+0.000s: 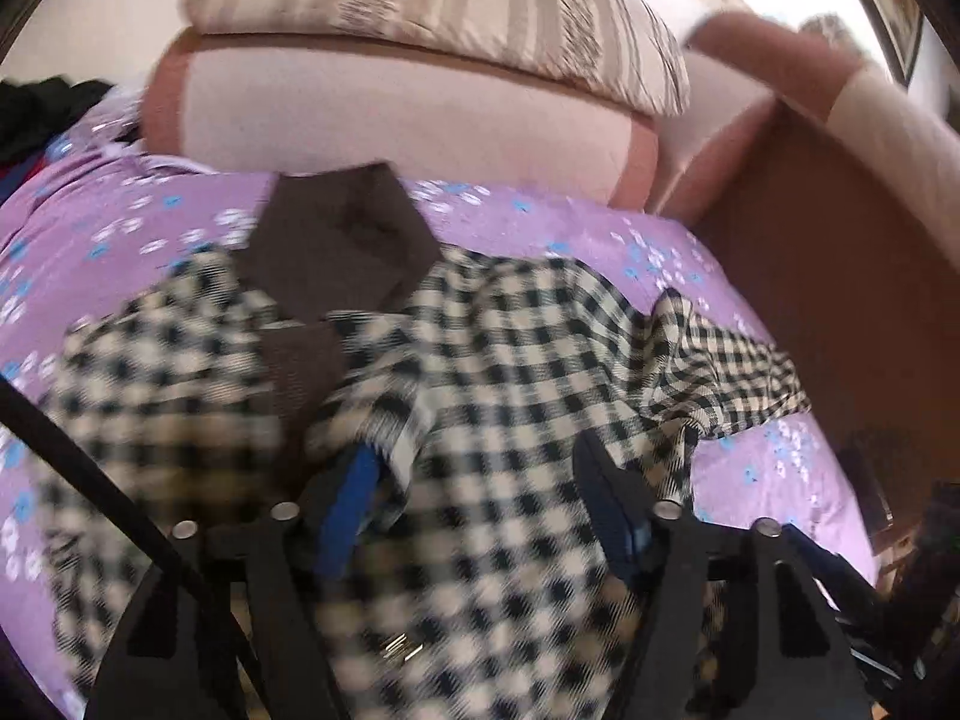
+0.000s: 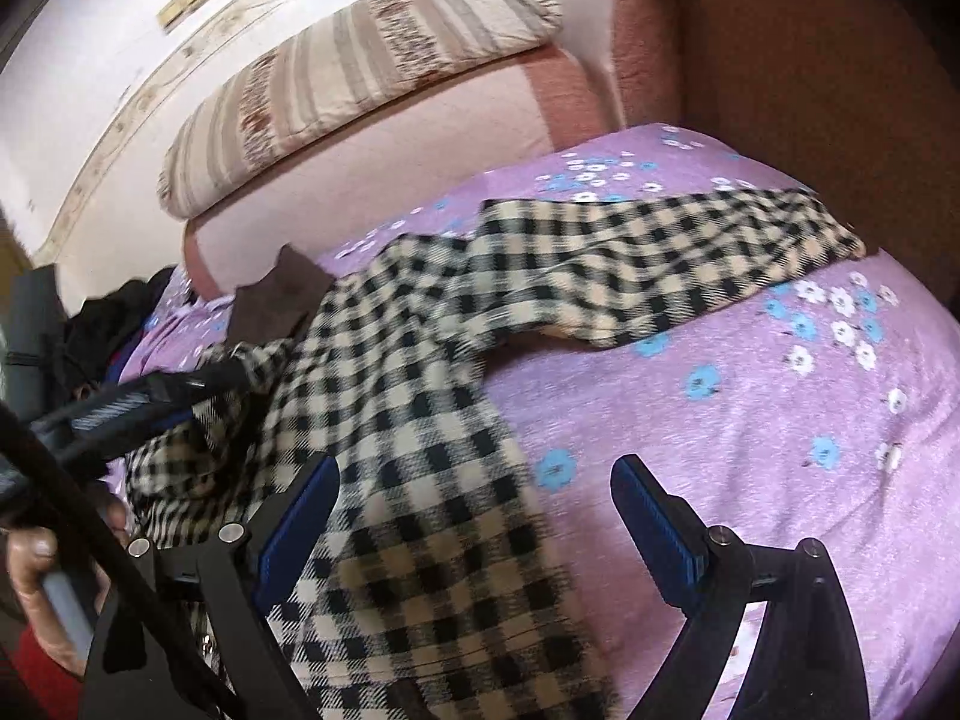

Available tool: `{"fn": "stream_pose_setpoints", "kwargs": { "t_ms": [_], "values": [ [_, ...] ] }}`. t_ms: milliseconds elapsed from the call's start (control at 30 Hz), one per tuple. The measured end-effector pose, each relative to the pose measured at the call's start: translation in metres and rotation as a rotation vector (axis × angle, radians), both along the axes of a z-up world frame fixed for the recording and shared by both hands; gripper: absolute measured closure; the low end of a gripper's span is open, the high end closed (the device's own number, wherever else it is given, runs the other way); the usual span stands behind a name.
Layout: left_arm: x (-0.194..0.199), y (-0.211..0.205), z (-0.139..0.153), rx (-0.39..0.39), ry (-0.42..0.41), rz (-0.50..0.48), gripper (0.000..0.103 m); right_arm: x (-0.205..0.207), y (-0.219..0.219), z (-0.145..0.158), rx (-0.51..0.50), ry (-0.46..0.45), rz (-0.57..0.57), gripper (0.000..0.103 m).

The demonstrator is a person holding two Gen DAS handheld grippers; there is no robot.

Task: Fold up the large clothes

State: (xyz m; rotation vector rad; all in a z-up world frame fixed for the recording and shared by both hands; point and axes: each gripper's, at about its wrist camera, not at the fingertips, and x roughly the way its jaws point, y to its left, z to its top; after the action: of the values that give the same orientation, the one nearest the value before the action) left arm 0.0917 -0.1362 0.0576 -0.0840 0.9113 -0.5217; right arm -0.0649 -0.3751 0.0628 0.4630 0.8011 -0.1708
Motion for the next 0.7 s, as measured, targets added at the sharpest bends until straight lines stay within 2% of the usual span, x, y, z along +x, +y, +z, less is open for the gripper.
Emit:
{"fn": "stream_pose_setpoints", "kwargs": {
  "t_ms": [233, 333, 433, 600, 700],
  "values": [
    [-0.034, 0.118, 0.009, 0.016, -0.028, 0.156, 0.032, 0.011, 0.035, 0.005, -0.035, -0.008, 0.099, 0.008],
    [-0.045, 0.153, 0.003, 0.044, -0.040, 0.211, 0.031, 0.026, 0.066, 0.011, -0.099, -0.010, 0.191, 0.008],
    [-0.043, 0.171, -0.006, 0.116, -0.064, 0.265, 0.031, 0.044, 0.096, 0.011, -0.172, -0.002, 0.260, 0.008],
    [-0.026, 0.187, -0.021, 0.135, -0.066, 0.319, 0.031, 0.088, 0.172, 0.010, -0.423, 0.003, 0.447, 0.008],
    [-0.008, 0.190, -0.024, 0.151, -0.079, 0.368, 0.031, 0.115, 0.196, 0.005, -0.478, 0.011, 0.480, 0.010]
  ]
}}
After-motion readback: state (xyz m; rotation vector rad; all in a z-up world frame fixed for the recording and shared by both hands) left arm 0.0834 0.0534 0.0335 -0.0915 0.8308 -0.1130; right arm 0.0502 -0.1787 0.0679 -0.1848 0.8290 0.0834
